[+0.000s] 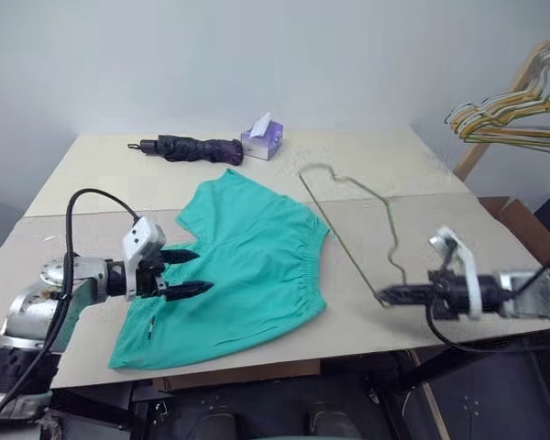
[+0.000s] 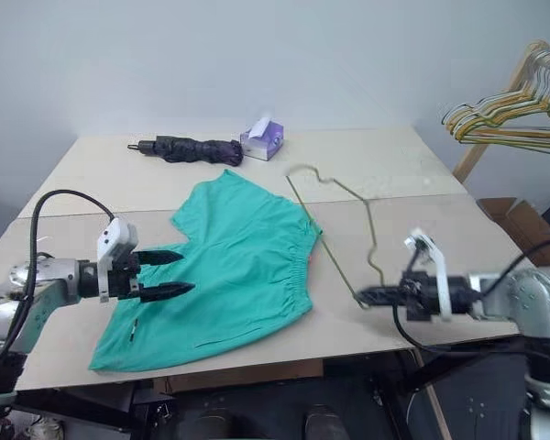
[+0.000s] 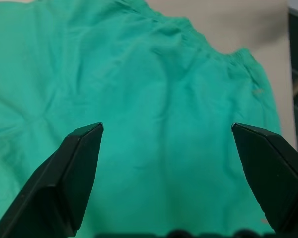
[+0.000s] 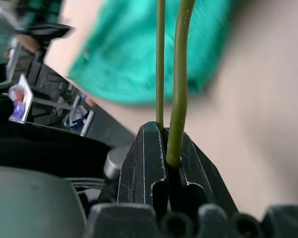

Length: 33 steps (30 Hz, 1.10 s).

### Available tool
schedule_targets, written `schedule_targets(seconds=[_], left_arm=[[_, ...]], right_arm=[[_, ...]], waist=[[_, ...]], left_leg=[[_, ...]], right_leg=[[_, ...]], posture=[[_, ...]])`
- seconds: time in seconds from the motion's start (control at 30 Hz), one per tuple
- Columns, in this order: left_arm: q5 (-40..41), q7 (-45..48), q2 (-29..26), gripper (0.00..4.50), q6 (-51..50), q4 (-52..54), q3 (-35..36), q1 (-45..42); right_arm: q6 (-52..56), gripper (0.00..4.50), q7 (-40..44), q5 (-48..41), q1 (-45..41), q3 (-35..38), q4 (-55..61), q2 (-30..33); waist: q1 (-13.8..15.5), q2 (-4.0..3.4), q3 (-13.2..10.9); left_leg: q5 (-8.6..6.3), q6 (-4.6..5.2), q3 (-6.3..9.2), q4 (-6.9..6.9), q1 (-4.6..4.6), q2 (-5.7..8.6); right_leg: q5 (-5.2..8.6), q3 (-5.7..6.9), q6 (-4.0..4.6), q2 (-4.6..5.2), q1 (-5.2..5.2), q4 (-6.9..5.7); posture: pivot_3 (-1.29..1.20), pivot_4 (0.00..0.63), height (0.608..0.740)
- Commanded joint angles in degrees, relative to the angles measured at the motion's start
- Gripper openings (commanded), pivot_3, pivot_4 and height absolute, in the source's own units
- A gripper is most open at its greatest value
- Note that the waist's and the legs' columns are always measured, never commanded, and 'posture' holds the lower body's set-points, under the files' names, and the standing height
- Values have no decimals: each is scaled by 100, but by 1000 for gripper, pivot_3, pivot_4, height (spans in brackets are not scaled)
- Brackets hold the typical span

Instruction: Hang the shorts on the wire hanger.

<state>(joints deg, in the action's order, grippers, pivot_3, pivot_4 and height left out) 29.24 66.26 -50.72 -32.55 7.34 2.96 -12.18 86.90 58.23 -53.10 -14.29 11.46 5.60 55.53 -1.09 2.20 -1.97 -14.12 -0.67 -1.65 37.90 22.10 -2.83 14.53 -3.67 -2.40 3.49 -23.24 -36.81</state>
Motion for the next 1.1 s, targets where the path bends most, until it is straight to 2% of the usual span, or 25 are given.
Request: schedule_targets(seconds=[0.03, 0.2, 0.4, 0.73, 0.93, 1.1], left_arm=[[-53, 231, -185, 4479, 205, 394, -15, 115], [-199, 127, -74, 4479, 277, 565, -222, 161], [-90, 156, -77, 4479, 220, 896, -147, 335], [-220, 6, -47, 4479, 321, 820, -151, 338], [-259, 6, -20, 4479, 390, 780, -222, 348], [-341, -5, 45, 4479, 484, 703, -291, 308]], right_arm=[[193, 0, 418, -211, 276, 11, -126, 473], [35, 0, 643, 12, 431, -456, -514, 691], [-231, 0, 721, 258, 361, -968, -854, 633], [-337, 0, 773, 132, 3, -933, -718, 316], [-455, 0, 784, 280, -12, -1379, -260, 326], [-553, 0, 777, 490, -450, -1631, -712, 165]], waist=[[-20, -2, -1], [-58, -2, -1], [-54, -3, -1], [25, -3, -1], [31, -3, -1], [12, -3, -1]], left_leg=[[0, 0, -1, 0, -6, 0], [1, 1, -2, 0, -24, -3], [0, 1, -3, 0, -15, -3], [0, 1, -4, 0, -18, -2], [0, 1, -3, 0, -15, -2], [0, 1, -5, 0, -19, -2]], right_leg=[[0, -1, 0, -1, 3, -1], [20, -4, -33, -5, 16, -1], [11, -7, -18, -5, 11, 1], [12, -9, -21, -7, 12, 0], [9, -8, -15, -6, 11, 1], [8, -8, -15, -6, 12, 0]], posture=[[-5, 0, 740], [5, 0, 740], [20, 0, 740], [30, 0, 740], [28, 0, 740], [30, 0, 740]])
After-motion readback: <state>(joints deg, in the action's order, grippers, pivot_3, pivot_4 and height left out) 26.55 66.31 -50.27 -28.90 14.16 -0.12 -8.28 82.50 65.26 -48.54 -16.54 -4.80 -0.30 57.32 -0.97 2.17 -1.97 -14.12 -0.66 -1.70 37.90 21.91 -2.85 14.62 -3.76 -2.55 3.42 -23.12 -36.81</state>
